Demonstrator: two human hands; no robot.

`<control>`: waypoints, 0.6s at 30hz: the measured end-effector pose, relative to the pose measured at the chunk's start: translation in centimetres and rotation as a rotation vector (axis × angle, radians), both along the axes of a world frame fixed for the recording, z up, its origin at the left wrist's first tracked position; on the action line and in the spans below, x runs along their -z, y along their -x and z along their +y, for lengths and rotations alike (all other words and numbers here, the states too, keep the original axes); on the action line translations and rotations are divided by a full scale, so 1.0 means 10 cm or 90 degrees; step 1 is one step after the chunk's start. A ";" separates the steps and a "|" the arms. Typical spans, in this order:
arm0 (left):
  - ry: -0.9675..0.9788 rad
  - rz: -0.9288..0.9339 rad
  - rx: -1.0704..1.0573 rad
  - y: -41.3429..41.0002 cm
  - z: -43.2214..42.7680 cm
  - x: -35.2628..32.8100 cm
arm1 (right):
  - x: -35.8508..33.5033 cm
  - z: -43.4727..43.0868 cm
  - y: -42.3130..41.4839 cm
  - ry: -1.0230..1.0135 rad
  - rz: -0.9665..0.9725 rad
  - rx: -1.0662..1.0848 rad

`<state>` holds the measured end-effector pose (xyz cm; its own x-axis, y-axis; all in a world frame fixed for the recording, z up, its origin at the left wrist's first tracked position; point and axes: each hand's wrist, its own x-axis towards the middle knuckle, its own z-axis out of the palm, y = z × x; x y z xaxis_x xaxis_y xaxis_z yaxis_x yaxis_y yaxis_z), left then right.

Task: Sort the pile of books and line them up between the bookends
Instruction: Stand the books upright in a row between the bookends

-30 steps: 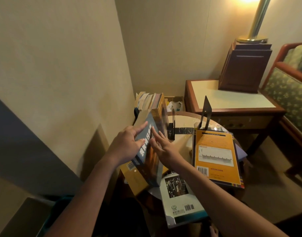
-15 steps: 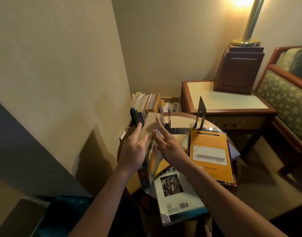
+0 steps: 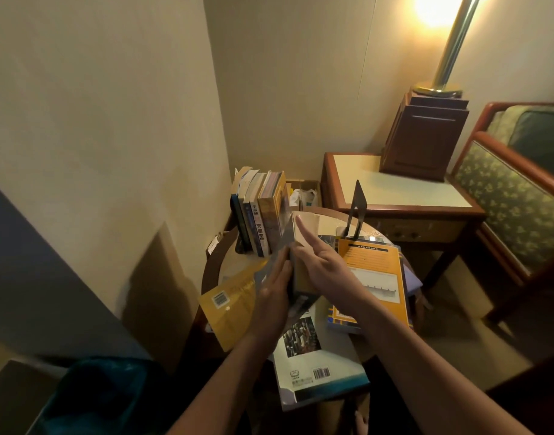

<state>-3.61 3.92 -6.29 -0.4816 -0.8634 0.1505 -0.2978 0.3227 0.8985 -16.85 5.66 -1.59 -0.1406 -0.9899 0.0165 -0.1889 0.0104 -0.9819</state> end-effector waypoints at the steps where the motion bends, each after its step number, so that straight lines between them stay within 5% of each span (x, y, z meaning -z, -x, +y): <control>1: 0.048 -0.042 0.036 0.03 0.00 0.07 | -0.02 0.01 0.03 -0.012 0.030 0.009; 7: 0.035 -0.172 0.106 0.16 -0.11 0.46 | -0.04 0.02 0.29 -0.061 0.341 0.100; 11: -0.093 -0.095 0.041 0.13 -0.26 0.46 | 0.03 -0.01 0.40 -0.041 0.376 0.122; 18: -0.081 -0.333 0.002 -0.28 -0.83 0.82 | -0.13 -0.14 0.35 0.129 0.520 0.138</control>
